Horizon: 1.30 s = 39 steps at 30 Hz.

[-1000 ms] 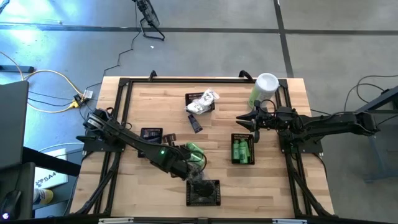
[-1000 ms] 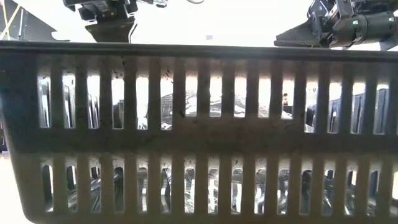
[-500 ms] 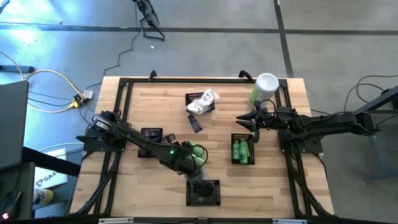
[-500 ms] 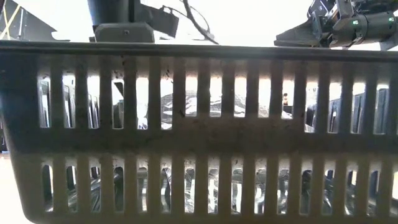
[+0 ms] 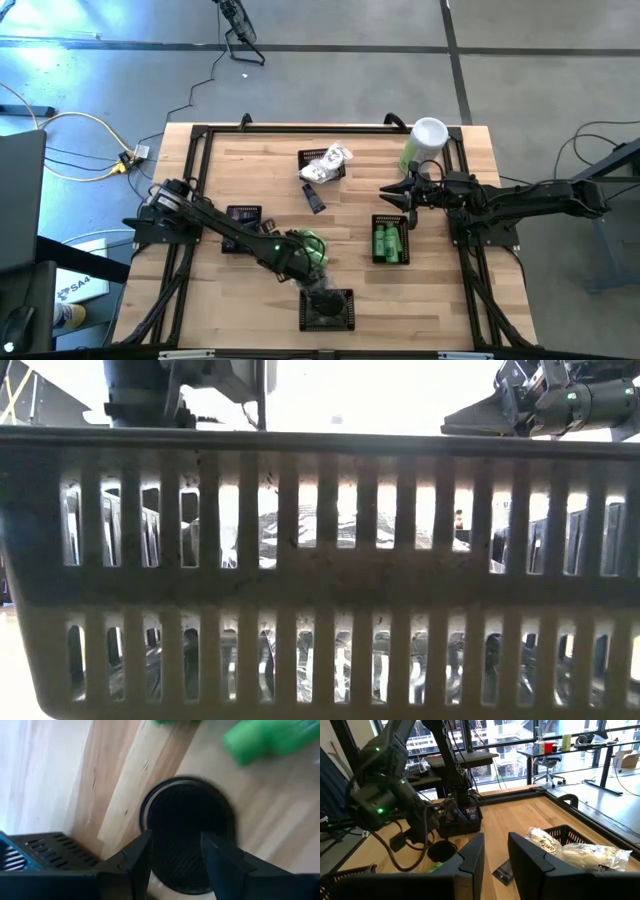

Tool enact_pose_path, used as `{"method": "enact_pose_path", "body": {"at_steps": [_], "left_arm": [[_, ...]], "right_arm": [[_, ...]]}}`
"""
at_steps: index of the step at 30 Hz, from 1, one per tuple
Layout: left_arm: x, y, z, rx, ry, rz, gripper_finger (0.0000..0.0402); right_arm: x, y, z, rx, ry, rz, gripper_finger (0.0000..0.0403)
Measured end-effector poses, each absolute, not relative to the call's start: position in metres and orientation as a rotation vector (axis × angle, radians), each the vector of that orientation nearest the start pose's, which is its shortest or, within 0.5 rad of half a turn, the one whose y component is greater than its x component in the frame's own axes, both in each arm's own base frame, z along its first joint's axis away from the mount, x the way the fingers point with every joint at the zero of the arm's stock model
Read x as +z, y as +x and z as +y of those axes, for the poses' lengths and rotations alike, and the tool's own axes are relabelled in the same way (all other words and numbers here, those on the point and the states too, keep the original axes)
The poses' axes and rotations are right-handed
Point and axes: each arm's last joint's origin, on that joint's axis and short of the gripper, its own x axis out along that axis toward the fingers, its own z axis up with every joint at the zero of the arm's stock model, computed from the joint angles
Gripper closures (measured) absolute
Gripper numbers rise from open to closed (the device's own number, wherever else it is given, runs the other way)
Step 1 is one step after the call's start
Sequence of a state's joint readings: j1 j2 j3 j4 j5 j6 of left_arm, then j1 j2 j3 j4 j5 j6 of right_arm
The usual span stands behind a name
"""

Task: Pick & Place Travel size toiletries
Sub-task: Put the left black brush into the bottom middle black bin

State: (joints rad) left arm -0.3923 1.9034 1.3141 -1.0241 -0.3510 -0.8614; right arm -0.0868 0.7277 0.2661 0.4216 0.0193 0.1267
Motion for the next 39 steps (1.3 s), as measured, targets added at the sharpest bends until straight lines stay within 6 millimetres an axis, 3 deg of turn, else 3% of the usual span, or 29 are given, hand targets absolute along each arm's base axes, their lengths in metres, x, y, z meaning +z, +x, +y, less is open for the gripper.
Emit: {"method": "enact_pose_path", "body": {"at_steps": [8, 15, 23, 34, 39], "left_arm": [[0.1738, 0.3165, -0.1201, 0.575, -0.137, 1.325, 0.0242], [0.1753, 0.3243, -0.1233, 0.532, -0.283, 1.287, 0.0242], [0.1743, 0.3229, -0.1235, 0.512, -0.275, 1.319, 0.0238], [0.1744, 0.3227, -0.1227, 0.49, -0.216, 1.323, 0.0135], [0.1744, 0.3229, -0.1225, 0.494, -0.209, 1.317, 0.0113]], "right_arm": [[0.2198, 0.1649, -0.0149, -0.109, 0.128, 0.033, 0.0324], [0.2199, 0.1649, -0.0149, -0.108, 0.128, 0.032, 0.0324], [0.22, 0.1649, -0.0149, -0.108, 0.128, 0.032, 0.0324], [0.2199, 0.1649, -0.015, -0.108, 0.128, 0.032, 0.0324], [0.2199, 0.1649, -0.0149, -0.108, 0.128, 0.032, 0.0324]]}}
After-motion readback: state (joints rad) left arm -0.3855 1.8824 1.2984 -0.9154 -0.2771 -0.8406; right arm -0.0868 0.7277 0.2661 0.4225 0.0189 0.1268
